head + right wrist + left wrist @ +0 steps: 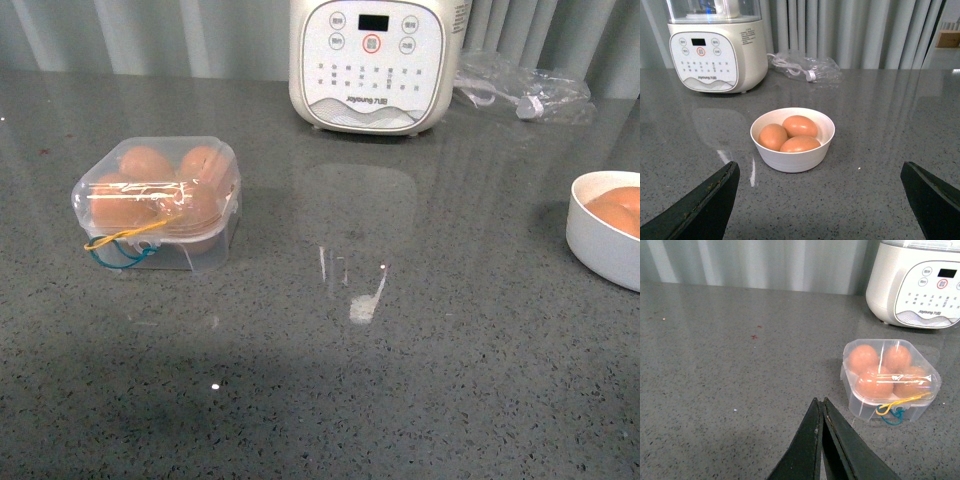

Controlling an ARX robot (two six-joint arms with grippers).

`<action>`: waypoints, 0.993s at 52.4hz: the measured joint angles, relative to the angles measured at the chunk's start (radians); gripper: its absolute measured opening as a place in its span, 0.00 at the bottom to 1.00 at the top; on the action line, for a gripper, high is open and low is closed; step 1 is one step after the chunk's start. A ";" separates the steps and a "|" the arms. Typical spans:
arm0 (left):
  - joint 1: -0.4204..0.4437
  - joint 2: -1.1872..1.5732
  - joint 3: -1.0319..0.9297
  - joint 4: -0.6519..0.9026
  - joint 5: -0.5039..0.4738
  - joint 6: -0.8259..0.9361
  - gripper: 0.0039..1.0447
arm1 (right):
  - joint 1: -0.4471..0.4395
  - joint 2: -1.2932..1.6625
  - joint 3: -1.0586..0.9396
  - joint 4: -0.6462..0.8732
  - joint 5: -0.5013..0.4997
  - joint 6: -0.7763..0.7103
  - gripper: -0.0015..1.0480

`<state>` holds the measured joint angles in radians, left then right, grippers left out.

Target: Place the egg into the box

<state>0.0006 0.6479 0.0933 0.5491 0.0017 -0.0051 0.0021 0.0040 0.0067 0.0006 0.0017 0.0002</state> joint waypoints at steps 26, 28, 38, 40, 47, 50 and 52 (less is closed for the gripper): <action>0.000 -0.212 -0.066 -0.114 -0.003 0.000 0.03 | 0.000 0.000 0.000 0.000 0.000 0.000 0.93; 0.000 -0.235 -0.066 -0.136 -0.003 0.000 0.03 | 0.000 0.000 0.000 0.000 0.000 0.000 0.93; 0.000 -0.324 -0.066 -0.222 -0.003 0.000 0.03 | 0.000 0.000 0.000 0.000 0.000 0.000 0.93; 0.000 -0.335 -0.066 -0.234 -0.003 0.000 0.03 | 0.000 0.000 0.000 0.000 0.000 0.000 0.93; 0.000 -0.389 -0.066 -0.285 -0.003 0.000 0.03 | 0.000 0.000 0.000 0.000 0.000 0.000 0.93; 0.000 -0.410 -0.066 -0.307 -0.003 0.000 0.03 | 0.000 0.000 0.000 0.000 0.000 0.000 0.93; 0.000 -0.418 -0.066 -0.316 -0.003 0.000 0.03 | 0.000 0.000 0.000 0.000 0.000 0.000 0.93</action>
<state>0.0006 0.2295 0.0273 0.2333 -0.0010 -0.0048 0.0021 0.0040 0.0067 0.0006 0.0013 0.0002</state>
